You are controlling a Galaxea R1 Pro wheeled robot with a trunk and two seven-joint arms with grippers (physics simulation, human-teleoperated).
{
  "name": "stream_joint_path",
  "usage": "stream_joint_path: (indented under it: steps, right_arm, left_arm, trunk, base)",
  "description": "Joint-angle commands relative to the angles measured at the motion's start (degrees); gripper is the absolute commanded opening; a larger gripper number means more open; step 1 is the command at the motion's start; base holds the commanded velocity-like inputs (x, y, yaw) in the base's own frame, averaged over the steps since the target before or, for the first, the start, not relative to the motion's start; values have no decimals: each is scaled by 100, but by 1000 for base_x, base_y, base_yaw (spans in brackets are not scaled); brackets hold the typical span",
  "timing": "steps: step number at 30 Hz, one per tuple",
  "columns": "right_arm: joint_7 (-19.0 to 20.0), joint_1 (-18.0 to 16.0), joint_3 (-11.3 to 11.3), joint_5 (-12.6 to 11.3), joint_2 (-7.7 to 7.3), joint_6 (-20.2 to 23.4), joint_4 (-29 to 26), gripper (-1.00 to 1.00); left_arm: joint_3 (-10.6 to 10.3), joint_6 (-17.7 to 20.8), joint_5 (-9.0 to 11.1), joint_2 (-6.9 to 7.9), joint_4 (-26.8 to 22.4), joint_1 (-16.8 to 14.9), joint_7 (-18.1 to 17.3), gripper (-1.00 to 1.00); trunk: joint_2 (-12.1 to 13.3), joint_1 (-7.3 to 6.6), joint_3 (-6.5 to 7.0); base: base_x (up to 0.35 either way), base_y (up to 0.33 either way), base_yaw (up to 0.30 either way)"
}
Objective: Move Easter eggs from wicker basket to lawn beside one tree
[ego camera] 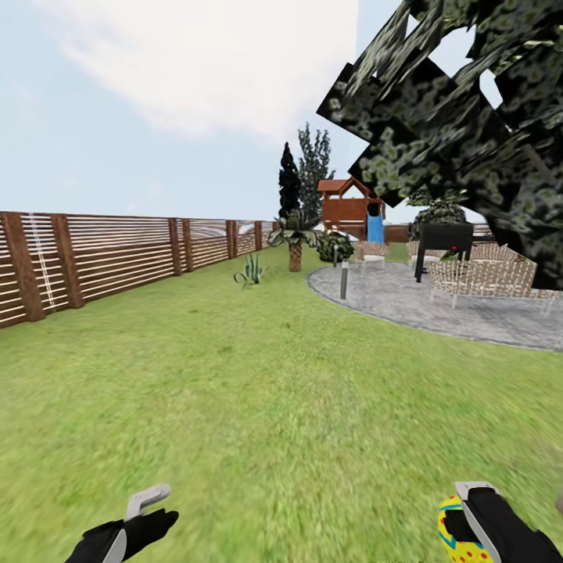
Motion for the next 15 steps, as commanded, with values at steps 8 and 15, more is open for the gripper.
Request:
stream_joint_path:
  steps: [8, 15]
  right_arm:
    - [-10, -6, -15, 0, -1, 26, -8, -100]
    - [-10, -5, -16, 0, -30, 26, -12, -100]
  left_arm:
    - [21, 41, 30, -9, -10, -1, -19, 100]
    - [20, 48, 30, -7, -1, -1, -19, 100]
  trunk:
    - [-4, 0, 37]
    - [-4, 0, 76]
  base:
    - [0, 0, -248]
    - [0, 0, -248]
